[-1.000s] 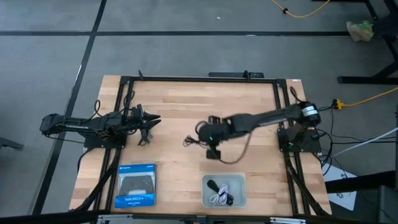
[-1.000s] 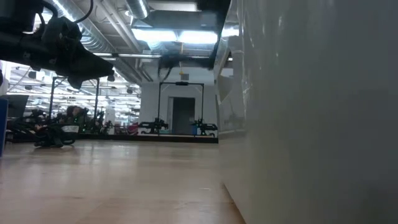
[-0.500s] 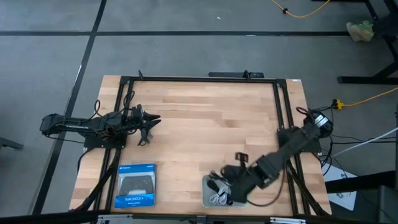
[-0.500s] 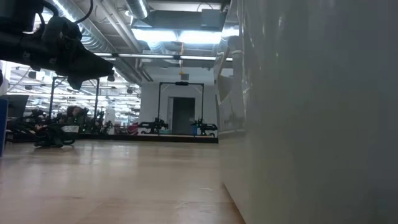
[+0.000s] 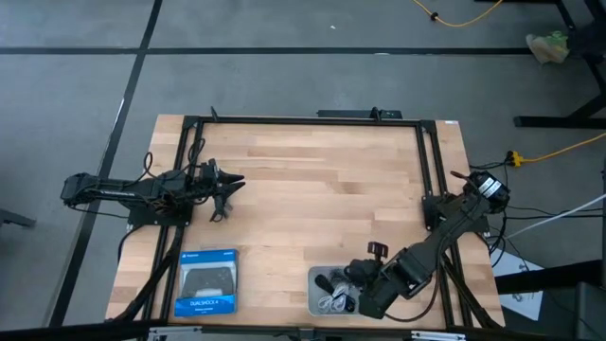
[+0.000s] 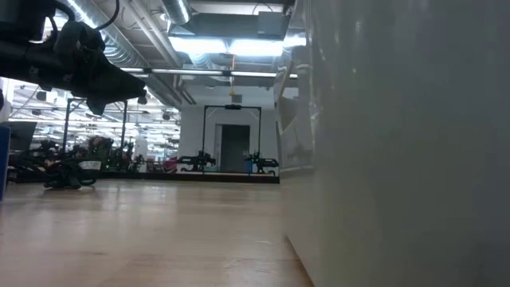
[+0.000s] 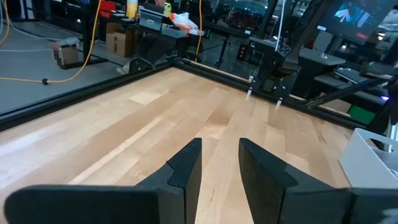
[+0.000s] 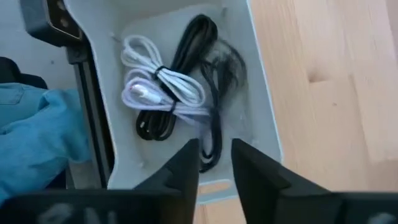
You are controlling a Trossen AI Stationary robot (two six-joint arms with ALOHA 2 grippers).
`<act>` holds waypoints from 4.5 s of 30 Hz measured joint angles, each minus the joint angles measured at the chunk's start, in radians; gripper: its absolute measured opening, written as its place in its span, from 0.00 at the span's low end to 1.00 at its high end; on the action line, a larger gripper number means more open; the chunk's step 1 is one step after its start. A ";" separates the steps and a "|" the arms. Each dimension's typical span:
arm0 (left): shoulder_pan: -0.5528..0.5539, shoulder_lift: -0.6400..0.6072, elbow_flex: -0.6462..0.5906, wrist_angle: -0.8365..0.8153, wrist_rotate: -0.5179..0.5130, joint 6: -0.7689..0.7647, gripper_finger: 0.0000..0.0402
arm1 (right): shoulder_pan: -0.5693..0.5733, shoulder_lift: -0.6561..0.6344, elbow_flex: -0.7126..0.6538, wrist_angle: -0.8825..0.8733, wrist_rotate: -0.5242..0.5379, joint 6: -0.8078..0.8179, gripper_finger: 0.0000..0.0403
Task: Pick and place USB-C Cables
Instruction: Put the black USB cable into the white bin
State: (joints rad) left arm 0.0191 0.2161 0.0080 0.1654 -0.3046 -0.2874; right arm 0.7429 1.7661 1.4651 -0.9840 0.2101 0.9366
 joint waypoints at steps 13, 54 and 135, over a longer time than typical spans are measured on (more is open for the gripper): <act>0.000 0.000 0.000 0.000 -0.001 0.001 0.25 | -0.032 -0.019 0.000 0.022 0.104 -0.185 0.31; 0.000 0.000 0.001 -0.108 -0.002 -0.097 0.25 | -0.206 -1.009 -1.123 1.023 0.084 -0.521 0.31; 0.000 0.000 0.000 -0.102 -0.080 -0.104 0.25 | -0.567 -1.652 -1.458 1.039 -0.026 -0.998 0.25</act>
State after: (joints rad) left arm 0.0193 0.2158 0.0082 0.0635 -0.3843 -0.3915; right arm 0.1757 0.1142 0.0071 0.0546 0.1837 -0.0611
